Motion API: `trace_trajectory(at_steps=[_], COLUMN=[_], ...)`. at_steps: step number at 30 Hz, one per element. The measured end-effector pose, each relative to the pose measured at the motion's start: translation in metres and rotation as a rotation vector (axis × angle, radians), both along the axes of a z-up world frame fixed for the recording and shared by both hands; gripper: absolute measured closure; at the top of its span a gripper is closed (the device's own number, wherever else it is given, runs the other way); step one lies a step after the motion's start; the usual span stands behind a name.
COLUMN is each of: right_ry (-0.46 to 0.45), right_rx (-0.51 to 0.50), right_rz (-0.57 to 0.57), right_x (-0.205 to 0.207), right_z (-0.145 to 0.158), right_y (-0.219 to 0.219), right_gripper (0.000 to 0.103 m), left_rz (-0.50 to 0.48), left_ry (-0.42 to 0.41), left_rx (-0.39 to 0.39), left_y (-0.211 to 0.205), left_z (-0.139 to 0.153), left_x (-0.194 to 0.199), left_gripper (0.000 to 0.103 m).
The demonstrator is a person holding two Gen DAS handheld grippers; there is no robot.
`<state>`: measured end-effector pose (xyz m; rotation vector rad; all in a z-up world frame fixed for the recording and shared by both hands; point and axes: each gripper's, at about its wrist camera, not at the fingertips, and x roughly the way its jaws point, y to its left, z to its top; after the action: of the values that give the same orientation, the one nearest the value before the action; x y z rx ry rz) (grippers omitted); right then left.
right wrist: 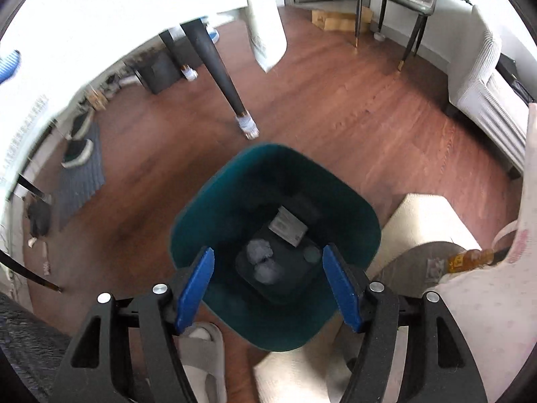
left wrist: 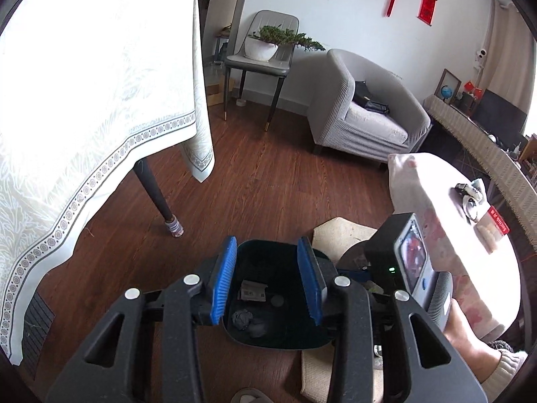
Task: Collect trash
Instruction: 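Move both grippers back over the table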
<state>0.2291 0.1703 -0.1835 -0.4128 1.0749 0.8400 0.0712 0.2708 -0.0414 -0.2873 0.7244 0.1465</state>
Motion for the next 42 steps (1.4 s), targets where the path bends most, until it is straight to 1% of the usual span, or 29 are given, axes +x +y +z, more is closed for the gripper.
trace_trajectory(at_steps=[1, 3, 5, 7, 12, 16, 23, 27, 32, 33, 38, 42], right_ry=[-0.003, -0.021, -0.051, -0.071, -0.132, -0.177, -0.217, -0.229, -0.246, -0.250, -0.251, -0.264], right_rx=[0.021, 0.056, 0.081, 0.105, 0.160, 0.189, 0.209, 0.219, 0.238, 0.241, 0.242, 0.245], right_rz=[0.002, 0.015, 0.030, 0.043, 0.055, 0.031, -0.047, -0.099, -0.175, -0.187, -0.271, -0.325], right_x=[-0.002, -0.007, -0.012, -0.017, -0.027, -0.029, -0.021, -0.015, -0.013, -0.011, -0.004, -0.005], right_z=[0.006, 0.020, 0.036, 0.051, 0.091, 0.116, 0.141, 0.149, 0.159, 0.161, 0.161, 0.164], right_y=[-0.003, -0.007, -0.013, -0.020, -0.047, -0.077, -0.133, -0.164, -0.207, -0.216, -0.264, -0.302], right_gripper=[0.036, 0.041, 0.042, 0.045, 0.047, 0.047, 0.047, 0.047, 0.047, 0.047, 0.047, 0.047], left_rz=[0.001, 0.002, 0.003, -0.001, -0.018, -0.042, -0.117, -0.165, -0.232, -0.247, -0.292, -0.329], left_ry=[-0.004, -0.013, -0.027, -0.045, -0.076, -0.088, -0.094, -0.099, -0.084, -0.080, -0.034, -0.059], left_rx=[0.000, -0.002, -0.008, -0.017, -0.030, -0.027, -0.016, -0.015, -0.002, -0.002, 0.011, 0.009], left_y=[-0.001, -0.003, -0.005, -0.008, -0.023, -0.042, -0.087, -0.117, -0.157, -0.164, -0.196, -0.222], left_z=[0.002, 0.006, 0.011, 0.016, 0.028, 0.035, 0.042, 0.044, 0.043, 0.041, 0.030, 0.034], left_x=[0.000, 0.002, 0.003, 0.004, 0.010, 0.020, 0.039, 0.048, 0.061, 0.064, 0.081, 0.086], left_gripper=[0.063, 0.063, 0.063, 0.063, 0.063, 0.063, 0.061, 0.059, 0.055, 0.053, 0.053, 0.052])
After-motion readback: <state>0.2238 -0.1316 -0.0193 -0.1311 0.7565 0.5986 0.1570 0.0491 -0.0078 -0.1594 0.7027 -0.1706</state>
